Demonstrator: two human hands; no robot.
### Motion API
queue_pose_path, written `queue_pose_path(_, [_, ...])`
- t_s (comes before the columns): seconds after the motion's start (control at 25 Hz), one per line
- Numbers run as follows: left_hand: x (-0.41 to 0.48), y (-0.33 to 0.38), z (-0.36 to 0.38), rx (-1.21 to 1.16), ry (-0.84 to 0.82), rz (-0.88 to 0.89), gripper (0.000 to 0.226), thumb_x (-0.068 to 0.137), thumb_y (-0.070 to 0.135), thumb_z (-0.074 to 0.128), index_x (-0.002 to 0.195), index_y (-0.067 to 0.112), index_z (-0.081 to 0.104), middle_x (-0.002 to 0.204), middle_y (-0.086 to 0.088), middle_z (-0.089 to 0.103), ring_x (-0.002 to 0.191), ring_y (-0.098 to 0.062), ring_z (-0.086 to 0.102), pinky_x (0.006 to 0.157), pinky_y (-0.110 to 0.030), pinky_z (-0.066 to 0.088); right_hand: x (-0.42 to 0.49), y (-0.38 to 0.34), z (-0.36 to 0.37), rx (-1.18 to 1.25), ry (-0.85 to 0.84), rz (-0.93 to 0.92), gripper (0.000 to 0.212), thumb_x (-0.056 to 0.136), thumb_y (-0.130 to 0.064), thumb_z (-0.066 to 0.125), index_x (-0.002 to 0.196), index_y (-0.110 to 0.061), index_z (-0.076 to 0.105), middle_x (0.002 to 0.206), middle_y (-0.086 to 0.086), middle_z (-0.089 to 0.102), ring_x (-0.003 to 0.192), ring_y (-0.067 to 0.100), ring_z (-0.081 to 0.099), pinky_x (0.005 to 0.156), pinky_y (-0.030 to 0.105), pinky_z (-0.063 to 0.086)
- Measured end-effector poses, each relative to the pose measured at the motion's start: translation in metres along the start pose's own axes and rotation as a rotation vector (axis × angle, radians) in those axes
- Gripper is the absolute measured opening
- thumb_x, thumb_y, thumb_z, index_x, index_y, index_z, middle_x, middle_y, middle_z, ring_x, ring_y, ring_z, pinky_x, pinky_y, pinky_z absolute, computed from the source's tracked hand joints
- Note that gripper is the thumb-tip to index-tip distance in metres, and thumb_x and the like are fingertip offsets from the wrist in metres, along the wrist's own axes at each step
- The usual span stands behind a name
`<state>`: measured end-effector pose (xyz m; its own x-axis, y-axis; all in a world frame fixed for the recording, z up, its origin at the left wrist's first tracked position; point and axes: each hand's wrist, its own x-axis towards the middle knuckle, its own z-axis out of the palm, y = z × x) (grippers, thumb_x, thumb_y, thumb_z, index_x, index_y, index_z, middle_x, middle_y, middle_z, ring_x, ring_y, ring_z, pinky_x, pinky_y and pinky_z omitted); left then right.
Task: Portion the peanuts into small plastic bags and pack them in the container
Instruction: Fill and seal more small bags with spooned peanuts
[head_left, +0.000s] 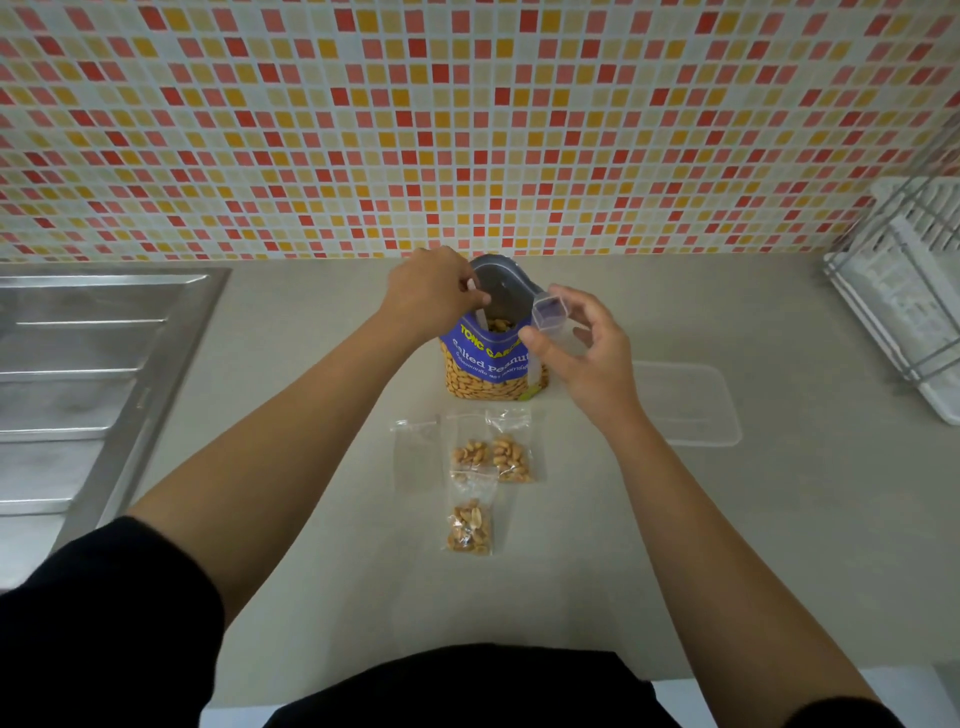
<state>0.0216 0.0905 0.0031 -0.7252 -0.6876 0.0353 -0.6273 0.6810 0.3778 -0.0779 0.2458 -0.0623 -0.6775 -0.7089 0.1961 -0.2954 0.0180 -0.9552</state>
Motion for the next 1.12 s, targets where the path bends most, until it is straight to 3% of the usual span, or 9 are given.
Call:
queue_pose_path(0.16, [0.005,0.002,-0.011,0.348,0.132,-0.053,0.03,0.093,0.04,0.048,0.11,0.022,0.065,0.108,-0.01,0.062,0.118,-0.028,0.043,0.095,-0.048,0.032,0.005,0.004,-0.001,-0.042,-0.03,-0.001,0.052,0.075,-0.031,0.076,0.122,-0.017,0.056,0.118,-0.009,0.061,0.103,-0.007,0.054,0.079,-0.001,0.038])
queue_pose_path(0.28, [0.004,0.01,0.001,0.409,-0.044,-0.017,0.028,0.094,0.035,0.045,0.112,0.025,0.063,0.117,-0.008,0.055,0.123,-0.026,0.036,0.098,-0.059,0.027,0.006,0.005,-0.002,-0.024,-0.033,-0.005,0.05,0.076,-0.03,0.076,0.12,-0.016,0.057,0.116,-0.008,0.063,0.106,0.001,0.056,0.081,0.002,0.04])
queue_pose_path(0.36, [0.008,0.008,0.013,0.278,-0.131,-0.05,0.025,0.093,0.03,0.044,0.107,0.026,0.064,0.114,-0.005,0.054,0.119,-0.024,0.041,0.097,-0.061,0.028,0.006,0.004,-0.002,-0.021,-0.032,-0.017,0.05,0.075,-0.028,0.077,0.12,-0.014,0.058,0.115,-0.007,0.064,0.107,0.003,0.057,0.08,0.003,0.041])
queue_pose_path(0.52, [0.012,0.002,0.016,-0.128,-0.071,-0.182,0.021,0.091,0.023,0.045,0.076,0.032,0.057,0.102,0.001,0.061,0.106,-0.021,0.051,0.096,-0.053,0.039,0.004,0.004,-0.004,-0.022,-0.046,-0.023,0.052,0.074,-0.03,0.077,0.12,-0.014,0.058,0.116,-0.009,0.063,0.108,0.002,0.057,0.082,0.005,0.042])
queue_pose_path(0.76, [0.01,-0.012,0.007,-0.364,0.044,-0.222,0.024,0.094,0.022,0.041,0.079,0.027,0.059,0.092,-0.004,0.07,0.096,-0.023,0.06,0.087,-0.047,0.051,0.001,0.002,-0.004,0.052,-0.014,0.002,0.051,0.07,-0.034,0.077,0.116,-0.019,0.059,0.109,-0.009,0.066,0.106,0.007,0.06,0.092,0.018,0.045])
queue_pose_path(0.96, [0.004,-0.023,0.002,-0.497,0.126,-0.255,0.025,0.096,0.014,0.042,0.095,0.007,0.065,0.088,-0.003,0.06,0.08,-0.013,0.051,0.063,-0.017,0.039,0.002,-0.002,-0.005,0.026,0.113,0.006,0.047,0.066,-0.035,0.08,0.108,-0.031,0.059,0.101,-0.01,0.067,0.1,0.007,0.062,0.088,0.014,0.044])
queue_pose_path(1.12, [0.006,-0.036,-0.001,-0.574,0.175,-0.325,0.023,0.094,0.013,0.043,0.092,0.008,0.065,0.086,-0.004,0.063,0.081,-0.015,0.052,0.065,-0.022,0.035,0.008,-0.008,-0.005,-0.178,0.127,-0.046,0.054,0.066,-0.032,0.084,0.114,-0.024,0.059,0.104,-0.011,0.063,0.096,-0.001,0.056,0.083,0.012,0.044])
